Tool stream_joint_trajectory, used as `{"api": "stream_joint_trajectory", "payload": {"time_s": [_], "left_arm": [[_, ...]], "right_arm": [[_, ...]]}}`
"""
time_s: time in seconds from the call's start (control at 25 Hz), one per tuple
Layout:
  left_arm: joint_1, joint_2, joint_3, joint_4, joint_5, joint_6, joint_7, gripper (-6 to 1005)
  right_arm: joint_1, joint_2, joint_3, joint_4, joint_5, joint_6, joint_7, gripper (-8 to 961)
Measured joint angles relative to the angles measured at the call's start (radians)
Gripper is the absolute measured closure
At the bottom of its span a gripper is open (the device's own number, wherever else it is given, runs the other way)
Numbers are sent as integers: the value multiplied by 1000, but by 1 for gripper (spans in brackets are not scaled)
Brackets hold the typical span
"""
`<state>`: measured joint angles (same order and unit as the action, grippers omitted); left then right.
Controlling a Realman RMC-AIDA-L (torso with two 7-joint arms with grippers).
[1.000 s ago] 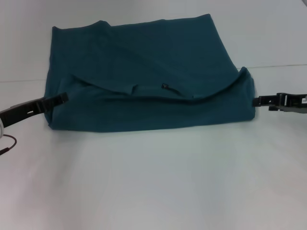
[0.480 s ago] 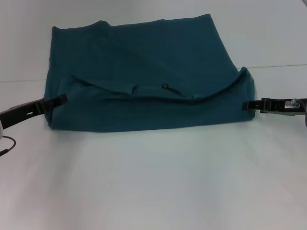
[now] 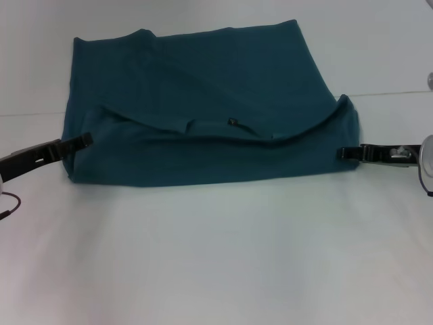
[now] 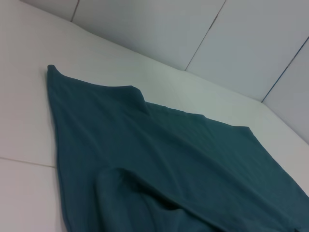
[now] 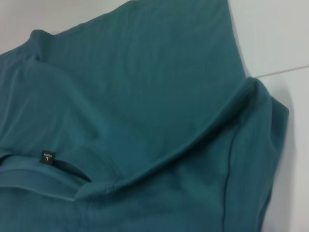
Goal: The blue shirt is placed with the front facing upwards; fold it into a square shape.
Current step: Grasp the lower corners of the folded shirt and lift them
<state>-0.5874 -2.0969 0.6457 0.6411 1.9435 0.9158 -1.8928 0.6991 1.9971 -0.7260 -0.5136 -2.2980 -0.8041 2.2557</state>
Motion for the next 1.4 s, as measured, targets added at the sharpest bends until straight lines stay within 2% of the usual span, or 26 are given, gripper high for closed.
{"api": "stream_joint_trajectory", "payload": {"time_s": [0.36, 0.88, 1.32, 1.4], "left_arm": [[0, 0, 0, 8, 0, -2, 0, 203], [2, 0, -5, 9, 0, -3, 0, 202], [2, 0, -7, 11, 0, -3, 0, 202], [3, 0, -8, 11, 0, -3, 0, 202]], "right_arm": [[21, 22, -1, 3, 6, 27, -13, 285], [22, 28, -1, 12, 9, 42, -12, 301], [27, 48, 7, 16, 10, 65, -34, 315], [27, 47, 9, 14, 10, 66, -31, 411]]}}
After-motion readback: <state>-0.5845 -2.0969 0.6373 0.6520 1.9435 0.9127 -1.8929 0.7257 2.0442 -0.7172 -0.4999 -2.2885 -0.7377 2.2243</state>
